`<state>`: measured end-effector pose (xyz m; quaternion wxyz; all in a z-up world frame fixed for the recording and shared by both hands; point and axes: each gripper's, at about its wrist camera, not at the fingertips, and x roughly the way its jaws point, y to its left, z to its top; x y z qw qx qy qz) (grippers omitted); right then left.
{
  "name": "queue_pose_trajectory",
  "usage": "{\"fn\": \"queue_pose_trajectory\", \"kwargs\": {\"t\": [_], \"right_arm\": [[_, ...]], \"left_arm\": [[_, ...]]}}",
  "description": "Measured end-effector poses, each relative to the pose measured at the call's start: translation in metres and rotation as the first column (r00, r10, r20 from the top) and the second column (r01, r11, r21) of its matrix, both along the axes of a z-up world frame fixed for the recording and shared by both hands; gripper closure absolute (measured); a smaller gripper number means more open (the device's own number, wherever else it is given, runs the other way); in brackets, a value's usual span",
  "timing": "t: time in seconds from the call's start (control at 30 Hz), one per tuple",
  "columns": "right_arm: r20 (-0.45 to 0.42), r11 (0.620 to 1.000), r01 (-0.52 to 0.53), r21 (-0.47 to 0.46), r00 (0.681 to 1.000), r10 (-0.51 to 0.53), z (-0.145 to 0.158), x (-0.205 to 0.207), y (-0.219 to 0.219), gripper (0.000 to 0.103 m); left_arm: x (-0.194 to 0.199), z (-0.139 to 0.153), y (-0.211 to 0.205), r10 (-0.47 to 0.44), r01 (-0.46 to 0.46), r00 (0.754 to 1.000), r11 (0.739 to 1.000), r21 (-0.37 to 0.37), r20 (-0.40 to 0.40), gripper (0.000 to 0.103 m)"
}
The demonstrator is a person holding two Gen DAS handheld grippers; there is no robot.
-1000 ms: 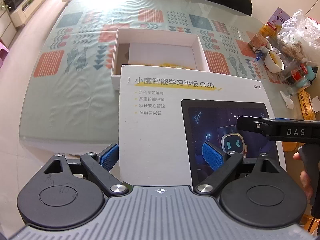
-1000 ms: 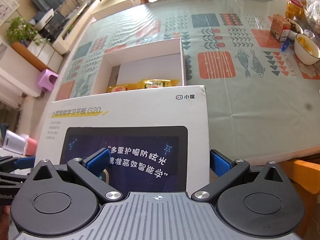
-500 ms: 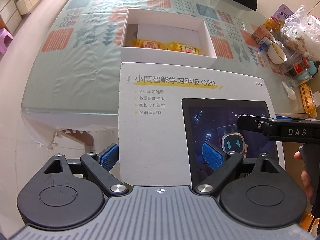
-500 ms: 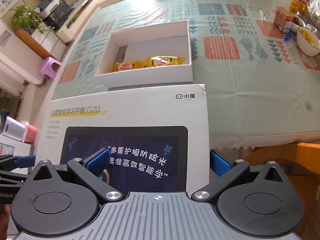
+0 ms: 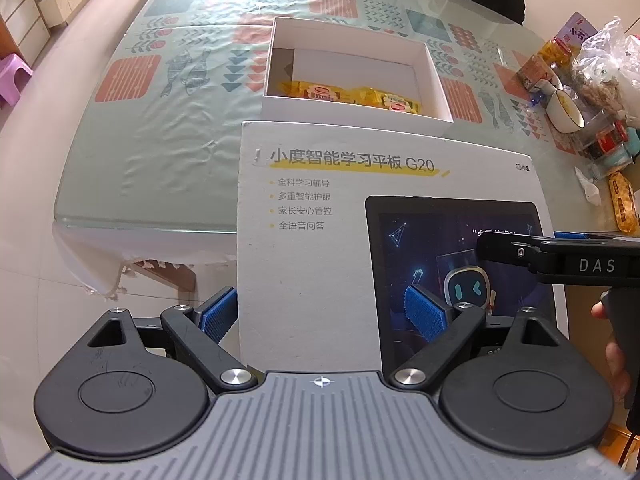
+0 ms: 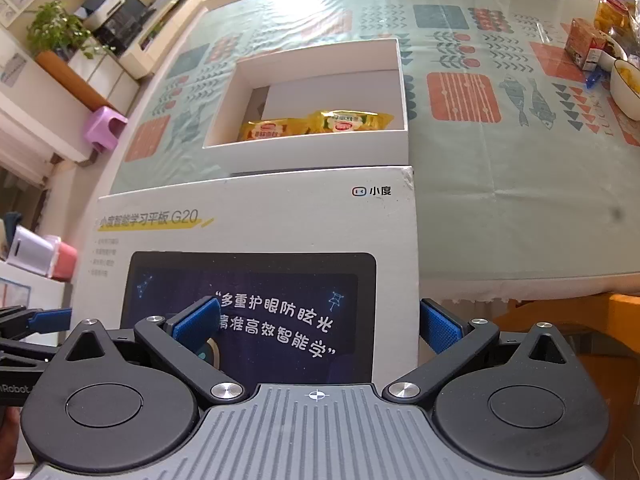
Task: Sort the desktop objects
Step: 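Lower the lid with both tools down over the open white box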
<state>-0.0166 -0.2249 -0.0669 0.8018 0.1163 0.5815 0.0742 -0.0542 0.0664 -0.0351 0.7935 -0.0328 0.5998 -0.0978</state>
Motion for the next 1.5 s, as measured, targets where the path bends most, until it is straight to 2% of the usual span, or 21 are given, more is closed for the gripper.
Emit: {"fn": "queue_pose_trajectory", "kwargs": {"t": [0.83, 1.5], "right_arm": [[-0.022, 1.0, 0.003, 0.0, 1.0, -0.003, -0.007, 0.048, 0.0, 0.0], [0.002, 0.999, 0.029, -0.013, 1.0, -0.029, -0.003, 0.106, -0.007, 0.0]], "left_arm": [[0.045, -0.008, 0.001, -0.014, 0.014, 1.0, 1.0, 0.015, -0.027, 0.0], [0.117, -0.007, -0.005, -0.043, 0.043, 0.999, 0.999, -0.007, 0.003, 0.0]]}}
